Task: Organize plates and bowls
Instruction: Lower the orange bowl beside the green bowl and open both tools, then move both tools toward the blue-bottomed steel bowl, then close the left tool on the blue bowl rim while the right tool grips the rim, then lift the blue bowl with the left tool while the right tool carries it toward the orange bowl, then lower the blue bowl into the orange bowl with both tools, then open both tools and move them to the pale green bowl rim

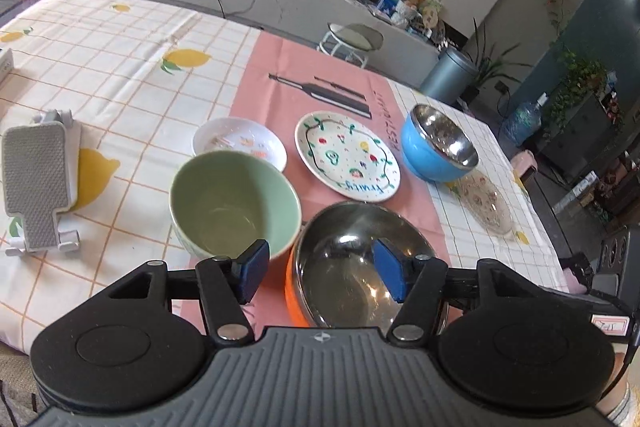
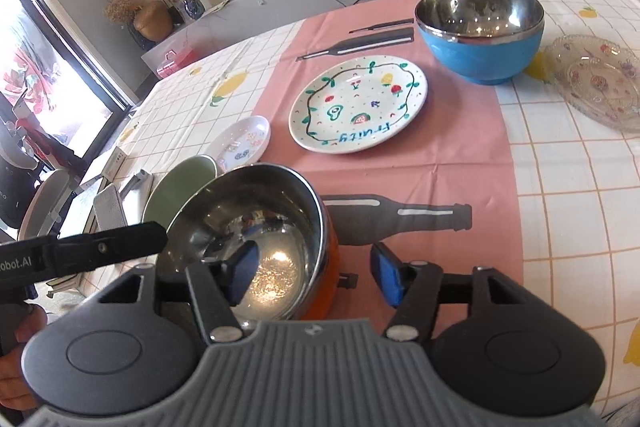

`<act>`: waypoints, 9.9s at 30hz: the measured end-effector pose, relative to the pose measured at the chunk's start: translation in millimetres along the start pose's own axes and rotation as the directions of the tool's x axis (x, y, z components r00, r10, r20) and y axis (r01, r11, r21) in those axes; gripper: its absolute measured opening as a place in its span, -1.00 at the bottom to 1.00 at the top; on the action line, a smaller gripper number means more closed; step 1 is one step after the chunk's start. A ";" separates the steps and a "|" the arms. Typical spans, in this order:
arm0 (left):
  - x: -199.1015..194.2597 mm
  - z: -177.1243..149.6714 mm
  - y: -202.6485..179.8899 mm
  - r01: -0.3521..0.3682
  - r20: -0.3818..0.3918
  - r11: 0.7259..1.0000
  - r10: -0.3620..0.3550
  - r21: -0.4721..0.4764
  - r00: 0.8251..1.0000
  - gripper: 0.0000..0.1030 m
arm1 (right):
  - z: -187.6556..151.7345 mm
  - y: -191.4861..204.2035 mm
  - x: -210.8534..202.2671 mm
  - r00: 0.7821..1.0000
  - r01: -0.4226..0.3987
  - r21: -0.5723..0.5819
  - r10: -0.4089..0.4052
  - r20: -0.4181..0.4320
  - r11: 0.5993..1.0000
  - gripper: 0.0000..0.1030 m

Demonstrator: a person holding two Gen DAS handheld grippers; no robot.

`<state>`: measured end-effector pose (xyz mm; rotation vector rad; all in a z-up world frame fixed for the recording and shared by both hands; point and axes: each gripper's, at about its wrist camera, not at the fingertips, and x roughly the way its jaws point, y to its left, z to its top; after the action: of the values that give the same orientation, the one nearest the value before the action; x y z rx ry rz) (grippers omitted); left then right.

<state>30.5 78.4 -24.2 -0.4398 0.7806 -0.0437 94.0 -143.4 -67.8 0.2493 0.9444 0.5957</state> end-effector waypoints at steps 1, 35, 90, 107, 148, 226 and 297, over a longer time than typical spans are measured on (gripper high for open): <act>-2.5 0.7 -0.4 -0.013 0.019 1.000 0.013 0.002 1.000 0.45 | 0.6 0.5 -2.2 1.000 0.005 -0.005 -0.004 0.016 1.000 0.48; -15.9 71.7 -80.9 -0.147 -0.029 0.976 0.154 0.163 0.988 0.56 | 67.2 -42.6 -88.9 0.957 0.187 0.067 -0.197 0.212 0.980 0.91; 226.7 124.4 -137.5 -0.103 -0.301 0.993 0.117 0.063 0.947 0.41 | 159.6 -159.0 19.5 0.962 0.232 0.161 -0.251 0.109 0.959 0.37; 246.2 111.4 -125.3 -0.069 -0.333 0.994 0.037 -0.082 0.942 -0.25 | 154.1 -157.2 39.1 0.973 0.213 0.127 -0.223 0.066 0.969 -0.39; 114.0 54.6 -145.4 -0.013 -0.378 0.972 0.103 0.234 0.920 -0.64 | 76.9 -110.5 -55.1 0.997 0.074 0.210 -0.079 0.019 0.975 -0.70; 1.4 33.6 -54.0 -0.056 -0.373 0.992 0.095 0.112 0.923 -0.69 | 21.8 1.7 -81.9 0.995 -0.089 0.154 0.081 0.054 0.984 -0.60; -12.3 -1.7 6.0 0.039 0.002 0.999 -0.039 -0.007 0.999 0.08 | -7.8 2.1 -25.8 0.988 0.038 0.030 -0.042 0.151 0.999 -0.19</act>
<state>19.7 85.6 -19.4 -0.4621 0.7708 -0.0770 75.4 -157.1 -53.7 0.2958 0.8090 0.5199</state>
